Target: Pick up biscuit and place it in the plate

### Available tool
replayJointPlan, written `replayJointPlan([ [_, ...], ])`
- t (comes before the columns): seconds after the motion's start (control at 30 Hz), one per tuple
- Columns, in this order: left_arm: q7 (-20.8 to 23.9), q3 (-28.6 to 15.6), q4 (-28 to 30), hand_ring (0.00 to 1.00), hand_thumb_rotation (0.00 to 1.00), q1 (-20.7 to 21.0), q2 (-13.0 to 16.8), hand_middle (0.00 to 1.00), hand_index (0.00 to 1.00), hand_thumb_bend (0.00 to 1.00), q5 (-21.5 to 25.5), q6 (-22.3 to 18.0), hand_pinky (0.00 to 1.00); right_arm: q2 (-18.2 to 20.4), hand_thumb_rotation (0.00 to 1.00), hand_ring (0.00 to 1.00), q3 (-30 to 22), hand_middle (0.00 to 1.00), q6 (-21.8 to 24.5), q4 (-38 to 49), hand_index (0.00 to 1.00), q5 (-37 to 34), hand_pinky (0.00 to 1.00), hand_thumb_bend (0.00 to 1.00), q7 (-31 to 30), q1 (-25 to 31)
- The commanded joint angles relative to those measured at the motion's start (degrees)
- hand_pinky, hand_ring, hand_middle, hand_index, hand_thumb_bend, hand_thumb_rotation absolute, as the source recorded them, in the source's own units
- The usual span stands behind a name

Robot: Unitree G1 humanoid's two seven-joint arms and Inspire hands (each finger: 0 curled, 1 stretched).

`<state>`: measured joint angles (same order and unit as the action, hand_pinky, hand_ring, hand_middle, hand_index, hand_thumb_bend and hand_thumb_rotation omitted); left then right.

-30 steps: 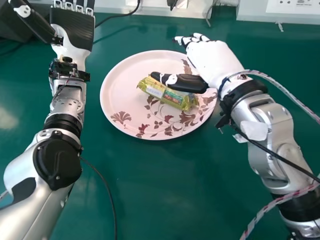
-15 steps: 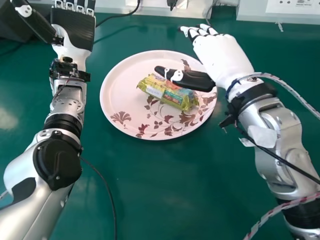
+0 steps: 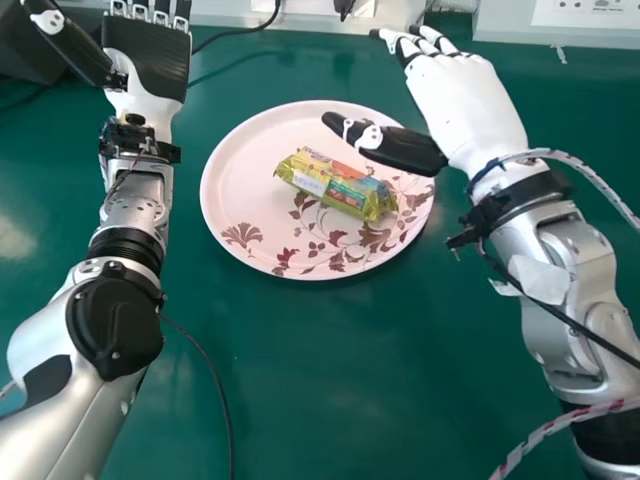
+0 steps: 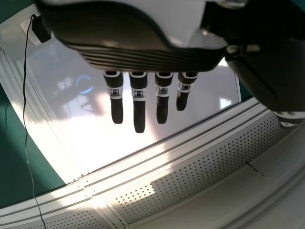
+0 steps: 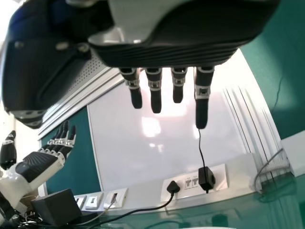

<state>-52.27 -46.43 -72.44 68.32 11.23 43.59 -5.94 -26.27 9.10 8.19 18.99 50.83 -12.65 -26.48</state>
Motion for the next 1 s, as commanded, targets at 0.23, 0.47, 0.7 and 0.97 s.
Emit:
replayJointPlan([
  [0.23, -0.08, 0.36, -0.22, 0.83, 0.75, -0.68, 0.07, 0.93, 1.00, 0.95, -0.14, -0.19, 0.83, 0.62, 0.61, 0.84, -1.90, 0.96, -1.22, 0.76, 1.00, -2.56, 0.71, 0.94, 2.34, 1.62],
  [0.47, 0.15, 0.44, -0.22, 0.85, 0.74, -0.80, 0.11, 0.93, 1.00, 0.92, -0.26, -0.32, 0.80, 0.26, 0.65, 0.84, -4.27, 0.96, -3.77, -0.06, 1.00, -7.97, 0.69, 0.92, 3.00, 2.15],
  [0.7, -0.08, 0.44, -0.28, 0.81, 0.78, -0.79, 0.22, 0.90, 0.99, 0.92, -0.27, -0.15, 0.68, -0.21, 0.67, 0.85, -7.40, 0.96, -7.29, -1.27, 1.00, -16.54, 0.70, 0.91, 2.50, 2.46],
  [0.97, 0.03, 0.35, -0.32, 0.75, 0.78, -0.66, 0.24, 0.86, 0.99, 0.93, -0.17, -0.01, 0.57, -0.27, 0.66, 0.86, -9.17, 0.98, -8.69, -2.06, 1.00, -20.45, 0.71, 0.92, 2.66, 3.10],
])
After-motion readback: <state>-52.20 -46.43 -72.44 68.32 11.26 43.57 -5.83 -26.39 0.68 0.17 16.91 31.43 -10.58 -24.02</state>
